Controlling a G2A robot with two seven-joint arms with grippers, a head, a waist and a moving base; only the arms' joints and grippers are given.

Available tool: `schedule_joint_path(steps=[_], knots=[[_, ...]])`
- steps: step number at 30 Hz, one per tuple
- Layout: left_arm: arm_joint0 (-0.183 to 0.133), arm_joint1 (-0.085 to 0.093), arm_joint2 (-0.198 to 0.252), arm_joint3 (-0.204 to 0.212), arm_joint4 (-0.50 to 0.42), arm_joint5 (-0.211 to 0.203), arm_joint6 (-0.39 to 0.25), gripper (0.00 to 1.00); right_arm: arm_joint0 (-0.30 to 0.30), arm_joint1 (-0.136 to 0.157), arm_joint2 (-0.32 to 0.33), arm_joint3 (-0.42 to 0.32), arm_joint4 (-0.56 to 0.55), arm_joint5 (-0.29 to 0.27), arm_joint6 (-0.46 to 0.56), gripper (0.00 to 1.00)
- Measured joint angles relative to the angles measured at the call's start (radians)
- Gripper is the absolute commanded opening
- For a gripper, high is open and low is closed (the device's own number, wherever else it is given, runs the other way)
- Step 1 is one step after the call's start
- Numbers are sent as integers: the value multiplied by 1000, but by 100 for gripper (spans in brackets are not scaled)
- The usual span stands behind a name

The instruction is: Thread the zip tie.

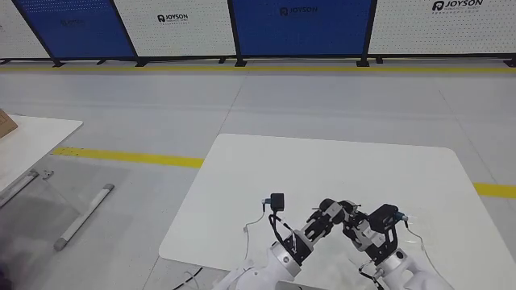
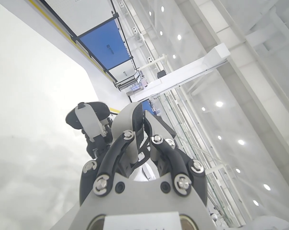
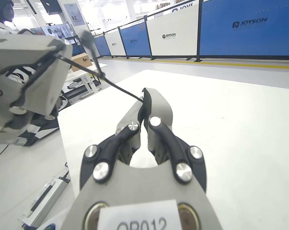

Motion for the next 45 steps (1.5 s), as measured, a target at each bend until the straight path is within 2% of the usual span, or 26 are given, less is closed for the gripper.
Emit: schedule_joint_path(steps=[19, 20, 21, 22, 27, 35, 40, 45], knots=[[26, 7, 0, -39, 20, -14, -2, 0, 27, -1, -27, 37, 28, 0, -5, 0], [26, 8, 0, -40, 23, -15, -1, 0, 28, -1, -29, 37, 34, 0, -5, 36], [27, 8, 0, -40, 25, -15, 1, 0, 30, 0, -31, 37, 39, 0, -5, 93], [27, 8, -1, -38, 27, -11, 6, 0, 32, 1, -32, 36, 45, 0, -3, 100], [7, 4, -16, -11, -10, 26, 35, 0, 13, 11, -19, 4, 69, 0, -36, 100], [-42, -4, -53, 62, -92, 59, 81, 0, -79, 46, 66, -51, 108, 0, -154, 100], [-58, -9, -74, 108, -135, 67, 118, 0, -152, 77, 132, -95, 150, 0, -241, 100], [-55, -9, -112, 147, -174, 52, 152, 0, -236, 106, 208, -128, 216, 0, -345, 100]])
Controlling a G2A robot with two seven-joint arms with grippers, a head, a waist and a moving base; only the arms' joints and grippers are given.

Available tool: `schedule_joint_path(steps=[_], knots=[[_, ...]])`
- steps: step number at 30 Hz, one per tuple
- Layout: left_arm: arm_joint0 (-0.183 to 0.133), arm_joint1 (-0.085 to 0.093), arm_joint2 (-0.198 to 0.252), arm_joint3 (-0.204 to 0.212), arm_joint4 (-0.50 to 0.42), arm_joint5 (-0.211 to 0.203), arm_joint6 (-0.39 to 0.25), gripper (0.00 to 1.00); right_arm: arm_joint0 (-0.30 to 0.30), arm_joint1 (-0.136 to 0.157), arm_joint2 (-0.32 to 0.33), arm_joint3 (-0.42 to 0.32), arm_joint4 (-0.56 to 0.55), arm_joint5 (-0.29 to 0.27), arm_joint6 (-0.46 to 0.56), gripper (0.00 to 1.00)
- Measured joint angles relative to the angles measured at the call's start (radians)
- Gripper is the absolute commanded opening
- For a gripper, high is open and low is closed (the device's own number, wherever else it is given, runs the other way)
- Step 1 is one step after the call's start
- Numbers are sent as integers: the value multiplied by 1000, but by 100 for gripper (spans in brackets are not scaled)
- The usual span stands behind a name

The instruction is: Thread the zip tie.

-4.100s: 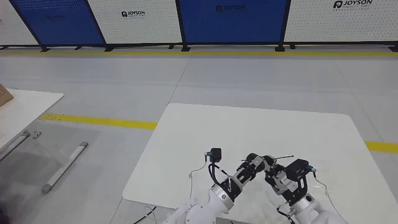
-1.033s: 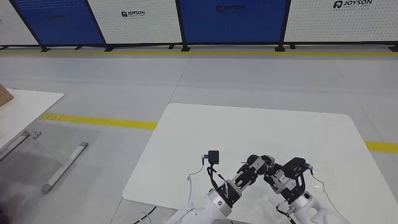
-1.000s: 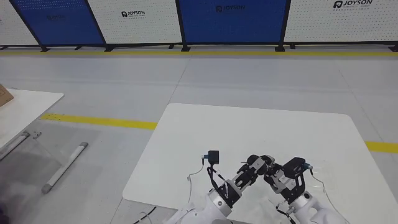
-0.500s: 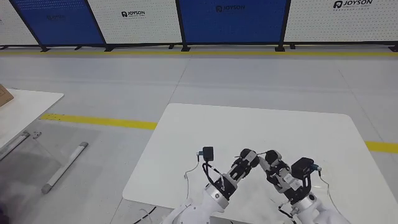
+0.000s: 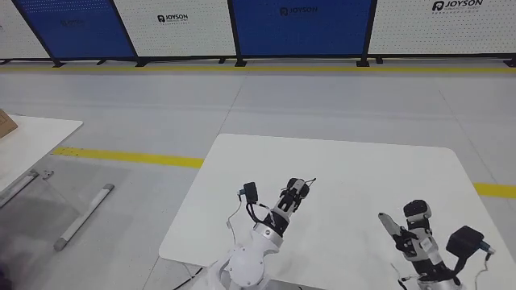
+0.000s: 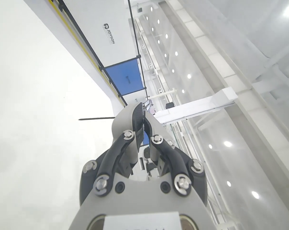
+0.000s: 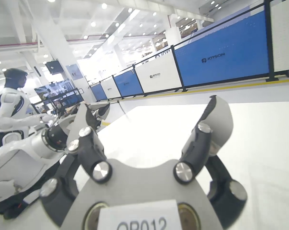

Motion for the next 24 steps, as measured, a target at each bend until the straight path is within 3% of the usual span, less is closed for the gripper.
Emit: schedule_joint_path(steps=[5, 13, 16, 24], knots=[[5, 2, -20, 9, 15, -28, 8, 0, -19, 12, 3, -23, 34, 0, 10, 100], [5, 2, -19, 9, 14, -26, 7, 0, -17, 12, 2, -23, 32, 1, 13, 100], [-3, 1, -20, 12, -4, -3, -9, 0, -11, 7, 1, -26, 47, 3, 42, 100], [-31, -2, -47, 49, -23, 41, -7, 0, -91, 7, 138, -32, 169, 0, -33, 100]])
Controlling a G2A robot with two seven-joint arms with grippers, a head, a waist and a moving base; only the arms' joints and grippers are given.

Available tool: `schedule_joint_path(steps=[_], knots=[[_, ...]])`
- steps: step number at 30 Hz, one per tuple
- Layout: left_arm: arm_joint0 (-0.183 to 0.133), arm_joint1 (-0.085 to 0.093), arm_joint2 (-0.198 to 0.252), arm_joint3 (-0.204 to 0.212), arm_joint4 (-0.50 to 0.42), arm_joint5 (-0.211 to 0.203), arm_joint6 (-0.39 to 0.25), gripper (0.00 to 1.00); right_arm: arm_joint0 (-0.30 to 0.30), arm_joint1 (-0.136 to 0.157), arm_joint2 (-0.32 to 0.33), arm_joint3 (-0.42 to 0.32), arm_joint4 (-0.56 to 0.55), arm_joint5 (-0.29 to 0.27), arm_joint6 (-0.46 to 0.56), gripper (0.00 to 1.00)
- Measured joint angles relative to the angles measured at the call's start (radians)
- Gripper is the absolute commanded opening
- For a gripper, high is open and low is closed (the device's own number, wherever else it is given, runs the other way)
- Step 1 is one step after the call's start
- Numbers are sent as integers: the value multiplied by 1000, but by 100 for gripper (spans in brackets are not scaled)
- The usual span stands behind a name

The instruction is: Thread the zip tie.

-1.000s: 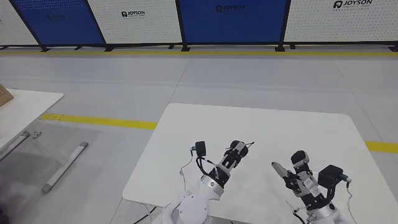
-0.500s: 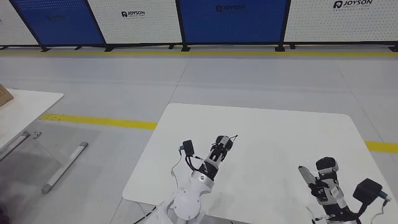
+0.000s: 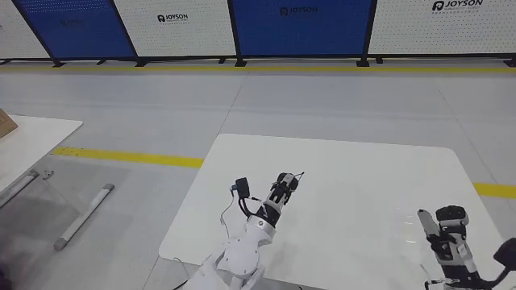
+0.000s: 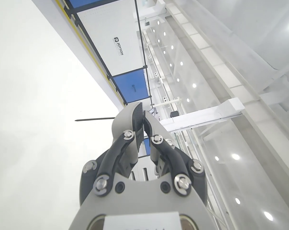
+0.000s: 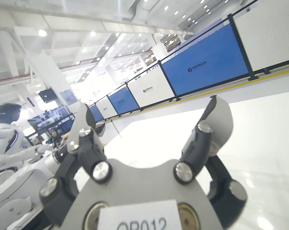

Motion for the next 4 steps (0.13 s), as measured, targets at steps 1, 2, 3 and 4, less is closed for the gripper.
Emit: schedule_joint_path(steps=[1, 2, 3, 4], knots=[[-5, 0, -5, 13, -3, 5, -3, 0, -16, 0, 18, -4, 22, 0, -3, 100], [-10, 0, -9, 22, -5, 7, -6, 0, -22, -1, 25, -8, 32, 0, -1, 100], [-13, 0, -12, 29, -7, 7, -8, 0, -24, -1, 28, -9, 35, 0, 0, 100], [-14, 0, -13, 32, -9, 7, -9, 0, -24, -1, 27, -10, 36, 0, 2, 100]])
